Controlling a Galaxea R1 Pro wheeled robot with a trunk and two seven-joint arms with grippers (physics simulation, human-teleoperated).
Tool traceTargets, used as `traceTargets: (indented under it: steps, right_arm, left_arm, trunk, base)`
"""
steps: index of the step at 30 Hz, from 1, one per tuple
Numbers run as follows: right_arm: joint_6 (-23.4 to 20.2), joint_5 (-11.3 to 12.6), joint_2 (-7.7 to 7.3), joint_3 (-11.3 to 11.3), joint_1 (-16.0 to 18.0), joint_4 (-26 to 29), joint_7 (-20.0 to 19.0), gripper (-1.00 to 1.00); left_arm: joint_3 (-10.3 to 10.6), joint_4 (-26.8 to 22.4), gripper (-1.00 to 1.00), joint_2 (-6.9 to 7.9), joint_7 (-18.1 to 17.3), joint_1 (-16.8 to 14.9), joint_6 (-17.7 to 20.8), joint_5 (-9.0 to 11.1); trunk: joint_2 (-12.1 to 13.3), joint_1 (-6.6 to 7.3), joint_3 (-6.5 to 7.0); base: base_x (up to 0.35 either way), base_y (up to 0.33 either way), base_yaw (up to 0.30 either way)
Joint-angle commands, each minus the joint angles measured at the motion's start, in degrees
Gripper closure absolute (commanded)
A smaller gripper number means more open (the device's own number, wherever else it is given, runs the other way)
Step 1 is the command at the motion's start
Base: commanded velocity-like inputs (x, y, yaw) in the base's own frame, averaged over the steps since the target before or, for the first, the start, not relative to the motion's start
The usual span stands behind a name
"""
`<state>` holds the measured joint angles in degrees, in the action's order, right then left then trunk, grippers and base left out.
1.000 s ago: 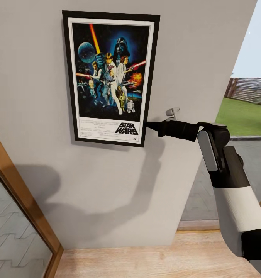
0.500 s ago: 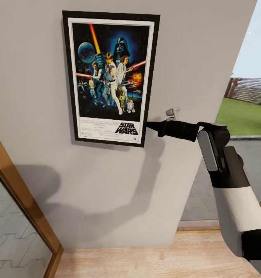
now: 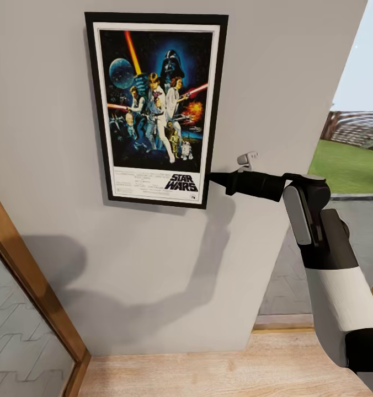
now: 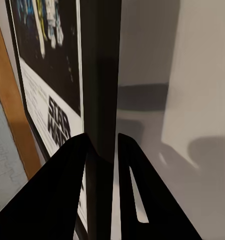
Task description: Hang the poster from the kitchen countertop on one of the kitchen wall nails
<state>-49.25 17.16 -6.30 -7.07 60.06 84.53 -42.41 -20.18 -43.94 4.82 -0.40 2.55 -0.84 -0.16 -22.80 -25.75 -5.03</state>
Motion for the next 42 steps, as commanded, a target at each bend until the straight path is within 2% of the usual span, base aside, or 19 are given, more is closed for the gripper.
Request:
traceTargets:
  steps: [1, 42]
  right_arm:
    - [-0.3, 0.2, -0.03, 0.0, 0.1, 0.0, -0.1, 1.00]
    - [-0.3, 0.2, -0.03, 0.0, 0.1, 0.0, -0.1, 1.00]
  left_arm:
    - [0.0, -0.1, -1.00, 0.00, 0.0, 0.0, -0.1, 0.0]
    - [0.0, 0.0, -1.00, 0.01, 0.0, 0.0, 0.0, 0.0]
  trunk:
    - [-0.1, -0.04, -0.11]
    - [-0.1, -0.04, -0.11]
  base:
    - [0.000, 0.000, 0.000]
    - [0.000, 0.064, 0.000]
